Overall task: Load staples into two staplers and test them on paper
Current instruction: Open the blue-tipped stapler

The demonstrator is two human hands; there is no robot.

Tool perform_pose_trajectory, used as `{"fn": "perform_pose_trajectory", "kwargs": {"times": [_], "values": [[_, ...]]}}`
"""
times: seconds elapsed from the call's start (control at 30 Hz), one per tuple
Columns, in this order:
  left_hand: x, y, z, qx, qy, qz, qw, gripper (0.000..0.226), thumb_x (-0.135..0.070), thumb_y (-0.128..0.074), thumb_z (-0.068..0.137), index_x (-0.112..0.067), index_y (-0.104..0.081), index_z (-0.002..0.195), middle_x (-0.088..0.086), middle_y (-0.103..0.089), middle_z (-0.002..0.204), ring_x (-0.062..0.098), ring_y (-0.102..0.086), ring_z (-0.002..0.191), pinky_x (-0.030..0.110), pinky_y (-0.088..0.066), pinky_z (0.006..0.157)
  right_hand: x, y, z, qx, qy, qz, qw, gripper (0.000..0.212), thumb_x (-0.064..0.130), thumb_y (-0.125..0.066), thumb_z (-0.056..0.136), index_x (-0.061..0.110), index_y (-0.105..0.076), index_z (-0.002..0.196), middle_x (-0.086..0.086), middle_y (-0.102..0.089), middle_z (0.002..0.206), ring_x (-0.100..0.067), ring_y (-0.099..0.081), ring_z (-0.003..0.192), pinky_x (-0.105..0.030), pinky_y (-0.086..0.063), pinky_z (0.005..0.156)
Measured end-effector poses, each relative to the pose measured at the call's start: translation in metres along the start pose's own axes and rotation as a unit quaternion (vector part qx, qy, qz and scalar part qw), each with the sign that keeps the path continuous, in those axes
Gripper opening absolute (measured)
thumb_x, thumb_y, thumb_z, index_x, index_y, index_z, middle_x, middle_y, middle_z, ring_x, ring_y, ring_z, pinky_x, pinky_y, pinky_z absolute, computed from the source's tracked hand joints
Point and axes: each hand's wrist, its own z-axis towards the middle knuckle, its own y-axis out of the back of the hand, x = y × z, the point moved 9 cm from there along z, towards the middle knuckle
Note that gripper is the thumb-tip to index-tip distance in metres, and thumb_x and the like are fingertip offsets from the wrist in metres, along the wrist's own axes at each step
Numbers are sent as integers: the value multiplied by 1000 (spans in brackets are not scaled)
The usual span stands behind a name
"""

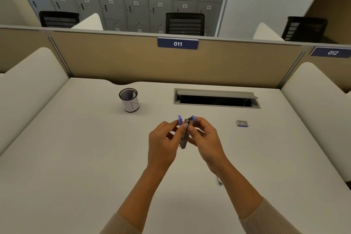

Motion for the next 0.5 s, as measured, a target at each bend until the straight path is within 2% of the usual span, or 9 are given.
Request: {"fn": "perform_pose_trajectory", "kwargs": {"times": [0.1,0.27,0.4,0.5], "values": [[0,3,1,-8,13,-21,1000,31,-41,-62,86,-21,-72,108,-15,-64,78,7,-64,75,18,-55,60,3,-2,-3,6,3,1,1000,29,28,-56,96,21,-58,124,6,-67,118,-18,-69,102,-26,-57,83],[8,5,2,-7,56,-50,997,26,-41,-63,84,-31,-68,107,-18,-64,83,12,-65,77,34,-61,64,11,-6,-8,20,15,-1,1000,34,36,-59,89,25,-61,122,12,-70,113,-15,-70,102,-29,-57,90],[10,2,0,7,75,-52,996,23,-44,-60,85,-35,-67,105,-18,-65,85,14,-66,80,41,-62,67,15,-2,-10,-11,25,-39,999,31,26,-61,93,17,-62,123,-2,-69,116,-23,-66,108,-43,-54,97],[10,-3,0,31,85,-67,994,15,-49,-58,88,-49,-60,103,-21,-65,93,11,-66,84,38,-62,68,20,0,-13,-34,39,-56,997,29,19,-61,94,16,-61,123,-2,-69,114,-22,-65,107,-41,-54,97]]}}
